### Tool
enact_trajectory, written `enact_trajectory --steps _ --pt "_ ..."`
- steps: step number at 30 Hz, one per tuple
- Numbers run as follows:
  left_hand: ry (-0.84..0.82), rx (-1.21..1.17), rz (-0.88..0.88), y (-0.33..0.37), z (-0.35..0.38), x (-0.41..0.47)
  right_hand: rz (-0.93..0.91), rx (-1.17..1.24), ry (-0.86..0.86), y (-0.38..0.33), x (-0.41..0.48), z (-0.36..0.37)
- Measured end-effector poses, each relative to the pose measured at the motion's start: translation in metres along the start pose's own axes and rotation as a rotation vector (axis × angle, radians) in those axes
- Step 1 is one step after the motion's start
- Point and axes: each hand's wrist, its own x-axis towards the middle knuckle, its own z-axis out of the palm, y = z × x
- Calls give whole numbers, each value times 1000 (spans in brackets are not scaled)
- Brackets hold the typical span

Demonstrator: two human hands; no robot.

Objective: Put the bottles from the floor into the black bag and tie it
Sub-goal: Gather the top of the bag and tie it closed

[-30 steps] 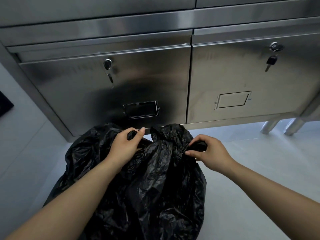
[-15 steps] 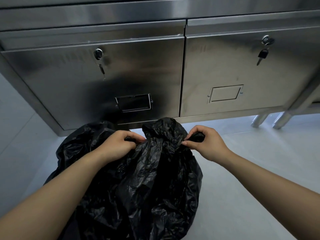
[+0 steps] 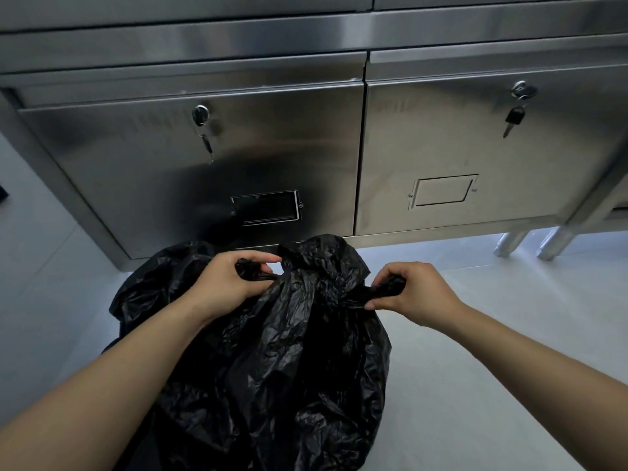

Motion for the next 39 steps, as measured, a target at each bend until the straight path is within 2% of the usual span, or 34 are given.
enact_trajectory --steps 5,7,10,14,22,25,30,34,39 --pt "32 -164 -48 -2 3 0 7 -138 -118 0 -4 -2" --pt "35 -114 -35 -1 6 0 6 -255 -162 -2 -3 -3" --pt "28 90 30 -1 9 1 -6 -319 -185 -5 -4 1" --pt "-24 443 91 -4 4 1 47 -94 -196 -6 -7 3" --pt "-119 606 60 -13 -9 1 139 262 -190 -10 -11 21" --pt "-98 530 40 -16 -12 1 184 330 -167 -12 -11 25" --pt "7 189 3 -9 -17 0 150 349 -61 -21 -4 20" --pt "42 150 14 -8 -19 0 90 308 13 -27 -1 17" --pt "99 134 35 -6 -17 0 116 248 65 -28 -1 16"
